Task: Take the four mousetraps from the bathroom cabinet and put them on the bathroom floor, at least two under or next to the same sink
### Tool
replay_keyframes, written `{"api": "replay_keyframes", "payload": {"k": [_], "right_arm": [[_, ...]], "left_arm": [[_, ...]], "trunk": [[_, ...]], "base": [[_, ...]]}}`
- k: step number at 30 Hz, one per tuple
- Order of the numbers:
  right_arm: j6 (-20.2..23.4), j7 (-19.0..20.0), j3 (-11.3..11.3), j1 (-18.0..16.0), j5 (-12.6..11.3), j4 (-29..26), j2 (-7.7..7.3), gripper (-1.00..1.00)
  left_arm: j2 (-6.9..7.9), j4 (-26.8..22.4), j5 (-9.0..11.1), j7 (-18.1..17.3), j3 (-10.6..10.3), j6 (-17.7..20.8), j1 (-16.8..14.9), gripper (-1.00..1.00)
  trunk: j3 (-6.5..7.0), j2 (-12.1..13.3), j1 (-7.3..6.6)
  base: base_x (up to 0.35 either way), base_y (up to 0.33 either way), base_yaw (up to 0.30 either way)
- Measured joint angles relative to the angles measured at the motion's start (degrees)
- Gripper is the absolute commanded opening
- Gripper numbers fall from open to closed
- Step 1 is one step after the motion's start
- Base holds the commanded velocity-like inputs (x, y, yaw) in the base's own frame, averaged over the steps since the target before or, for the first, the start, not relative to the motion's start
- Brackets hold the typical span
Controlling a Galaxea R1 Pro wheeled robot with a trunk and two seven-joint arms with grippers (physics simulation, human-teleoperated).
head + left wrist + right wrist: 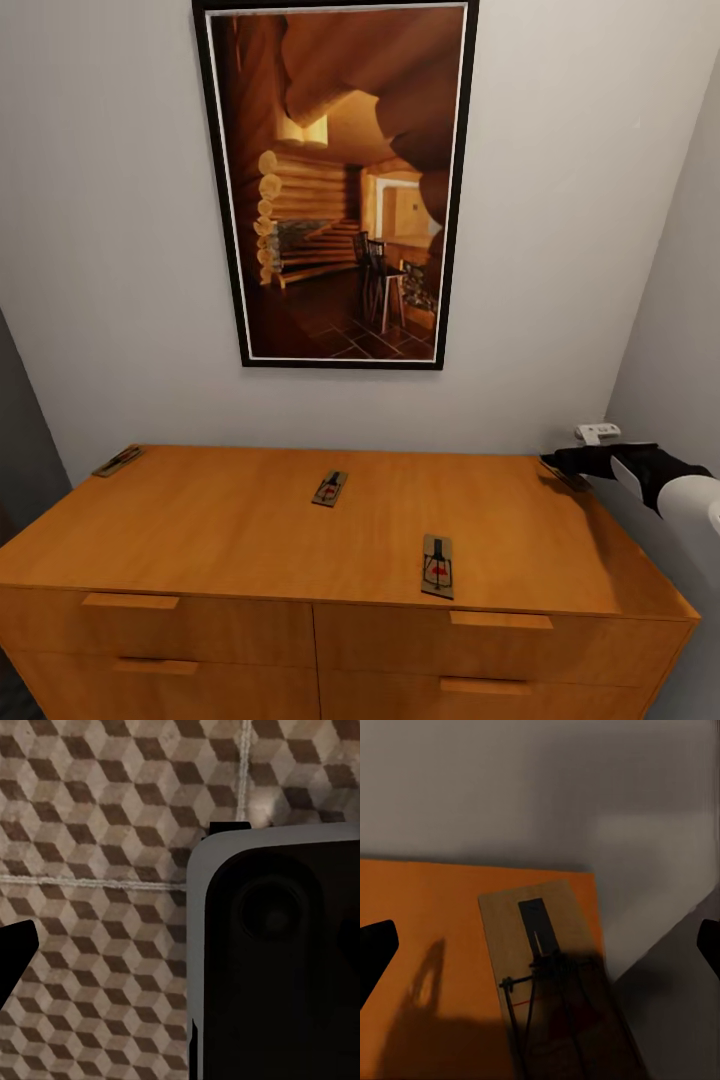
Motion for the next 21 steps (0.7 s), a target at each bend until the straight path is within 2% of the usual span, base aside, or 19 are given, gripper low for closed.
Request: {"api": "replay_keyframes", "payload": {"k": [21], "right_arm": [[0.01,0.05,0.04,0.17,0.0,0.06,-0.09,1.0]], "left_arm": [[0.0,0.01,0.0,0.0,0.0,0.0,0.0,1.0]], "trunk": [[0.0,0.0,0.0]], "base": [[0.0,0.0,0.0]]}}
